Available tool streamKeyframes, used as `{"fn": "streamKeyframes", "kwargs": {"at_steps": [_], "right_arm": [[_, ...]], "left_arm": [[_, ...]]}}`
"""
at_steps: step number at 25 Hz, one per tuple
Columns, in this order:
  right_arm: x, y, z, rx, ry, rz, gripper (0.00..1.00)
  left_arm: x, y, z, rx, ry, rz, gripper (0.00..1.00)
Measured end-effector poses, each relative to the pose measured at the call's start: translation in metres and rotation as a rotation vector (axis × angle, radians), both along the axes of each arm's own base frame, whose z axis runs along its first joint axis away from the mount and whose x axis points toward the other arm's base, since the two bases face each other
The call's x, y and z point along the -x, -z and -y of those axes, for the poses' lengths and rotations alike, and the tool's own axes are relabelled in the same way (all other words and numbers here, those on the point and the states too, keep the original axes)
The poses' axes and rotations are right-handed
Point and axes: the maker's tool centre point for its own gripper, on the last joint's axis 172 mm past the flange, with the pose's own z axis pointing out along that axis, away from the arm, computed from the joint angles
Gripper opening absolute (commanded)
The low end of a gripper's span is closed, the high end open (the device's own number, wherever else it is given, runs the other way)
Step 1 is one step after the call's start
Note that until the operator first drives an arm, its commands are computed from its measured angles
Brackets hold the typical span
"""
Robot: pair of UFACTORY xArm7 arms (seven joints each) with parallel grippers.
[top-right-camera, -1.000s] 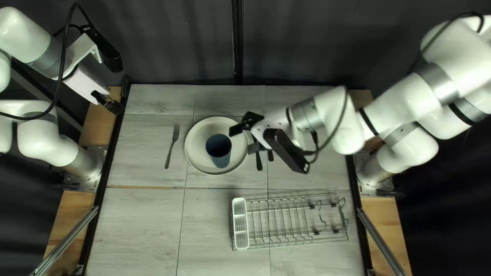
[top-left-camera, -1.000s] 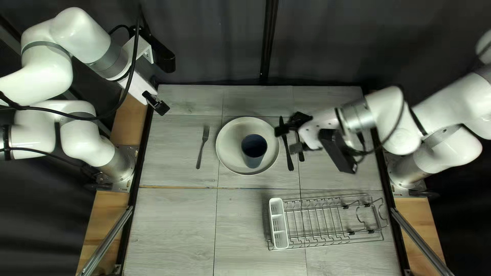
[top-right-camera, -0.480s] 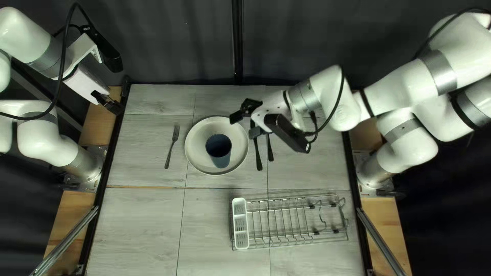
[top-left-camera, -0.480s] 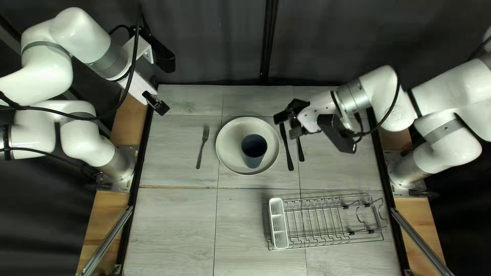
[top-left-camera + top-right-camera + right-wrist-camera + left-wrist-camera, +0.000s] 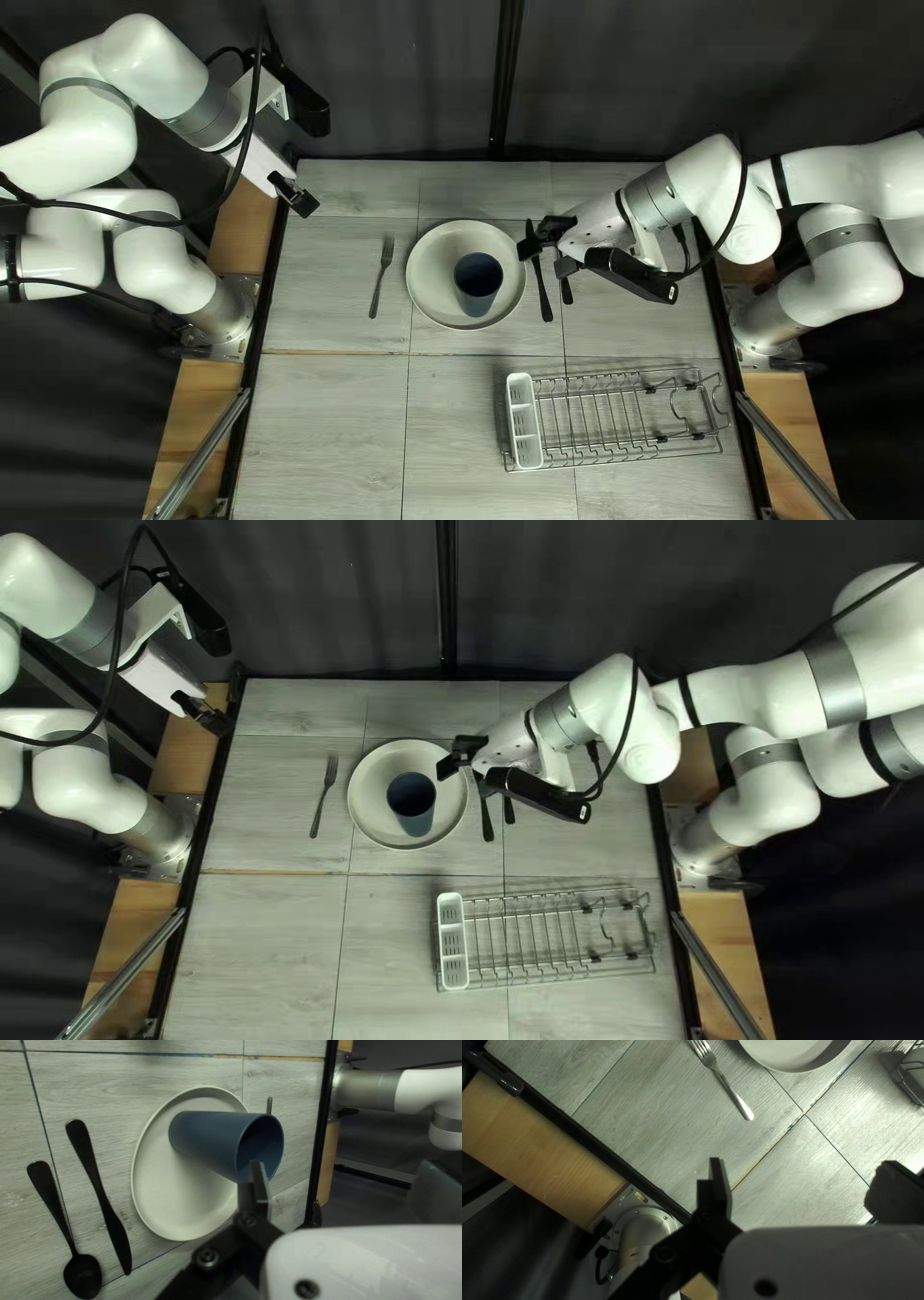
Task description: Pick up and place plate onto table. Place down one fork to the left of the plate. Place spoon and knife to the right of the plate. Place cup above the knife and spoon
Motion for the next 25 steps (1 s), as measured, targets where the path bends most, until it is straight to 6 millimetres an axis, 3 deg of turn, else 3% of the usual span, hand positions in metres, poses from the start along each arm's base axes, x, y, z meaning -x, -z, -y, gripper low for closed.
{"fn": "streamKeyframes", "kwargs": {"at_steps": [25], "right_arm": [[0.0054,0.0065,-0.0062,-0.03,-0.012,-0.043,1.0]], "left_arm": [[0.0,0.0,0.0,0.0,0.0,0.0,1.0]]}}
